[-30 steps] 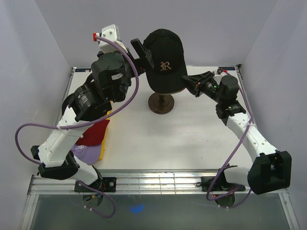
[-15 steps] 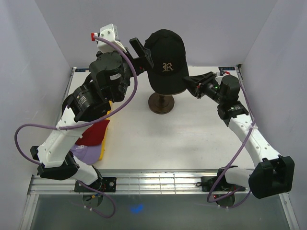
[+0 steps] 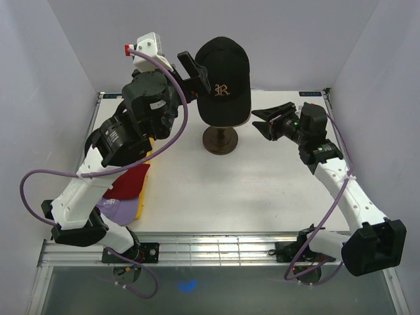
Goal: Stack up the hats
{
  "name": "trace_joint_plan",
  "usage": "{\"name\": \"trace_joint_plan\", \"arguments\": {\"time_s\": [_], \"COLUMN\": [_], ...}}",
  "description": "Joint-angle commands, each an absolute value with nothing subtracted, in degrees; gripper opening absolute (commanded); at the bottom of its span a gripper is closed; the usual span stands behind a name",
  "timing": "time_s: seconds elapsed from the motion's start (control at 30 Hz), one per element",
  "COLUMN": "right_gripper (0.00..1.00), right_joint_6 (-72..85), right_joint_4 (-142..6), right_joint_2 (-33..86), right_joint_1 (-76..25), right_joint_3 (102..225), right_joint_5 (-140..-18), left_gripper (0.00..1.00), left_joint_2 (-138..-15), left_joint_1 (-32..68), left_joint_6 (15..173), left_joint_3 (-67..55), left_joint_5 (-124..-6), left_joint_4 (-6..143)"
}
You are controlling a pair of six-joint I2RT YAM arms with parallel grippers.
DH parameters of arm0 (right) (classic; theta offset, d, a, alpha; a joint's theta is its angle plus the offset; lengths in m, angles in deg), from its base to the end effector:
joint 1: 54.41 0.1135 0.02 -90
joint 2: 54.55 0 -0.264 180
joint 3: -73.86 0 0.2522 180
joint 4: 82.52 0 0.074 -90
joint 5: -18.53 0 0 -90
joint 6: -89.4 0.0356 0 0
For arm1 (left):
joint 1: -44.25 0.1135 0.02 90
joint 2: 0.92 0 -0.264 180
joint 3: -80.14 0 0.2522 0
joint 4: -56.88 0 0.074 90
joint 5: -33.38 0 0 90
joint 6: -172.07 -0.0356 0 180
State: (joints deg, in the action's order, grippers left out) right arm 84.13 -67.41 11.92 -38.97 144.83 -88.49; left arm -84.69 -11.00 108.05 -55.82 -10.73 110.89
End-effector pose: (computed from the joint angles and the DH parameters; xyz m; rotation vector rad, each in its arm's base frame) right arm 0.2596 0.0825 0.3554 0.9336 1.7885 1.4669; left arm 0.1605 -0.1865 0.5721 -0.2150 1.5977 -0.4613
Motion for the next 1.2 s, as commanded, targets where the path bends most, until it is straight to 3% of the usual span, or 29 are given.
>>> {"name": "trace_joint_plan", "arguments": {"time_s": [0.0,0.47,0.67,0.87,1.17], "right_gripper": [0.52,0.67,0.7,0.71,0.71], "right_joint_6": [80.44,68.07,58.74,46.52,40.54], "right_joint_4": [-62.53,-58.65,-58.3,-53.3,-52.84], "right_joint_2": [12.68,12.51,9.7,4.95,-3.66], "right_joint_1": [-38.76,-38.94,-39.9,-40.08,-40.08], "right_joint_3": [149.49,155.99,155.82,155.65,141.96], "right_joint_5": [-86.85,-82.72,-85.7,-90.79,-101.16], "left_gripper": [0.98,0.98,0.97,0.98,0.98], "left_joint_2": [-83.19,-80.03,-75.81,-67.65,-58.5], "left_joint_1": [-10.51,-6.3,8.63,23.4,42.13], "left_joint_6": [108.0,112.29,117.84,122.32,132.77], "left_joint_3": [-55.88,-49.65,-42.08,-24.88,-1.14], "left_joint_5": [-11.53,-14.6,-24.26,-27.7,-28.85], "left_joint_4": [110.37,114.14,121.7,123.46,126.53]}}
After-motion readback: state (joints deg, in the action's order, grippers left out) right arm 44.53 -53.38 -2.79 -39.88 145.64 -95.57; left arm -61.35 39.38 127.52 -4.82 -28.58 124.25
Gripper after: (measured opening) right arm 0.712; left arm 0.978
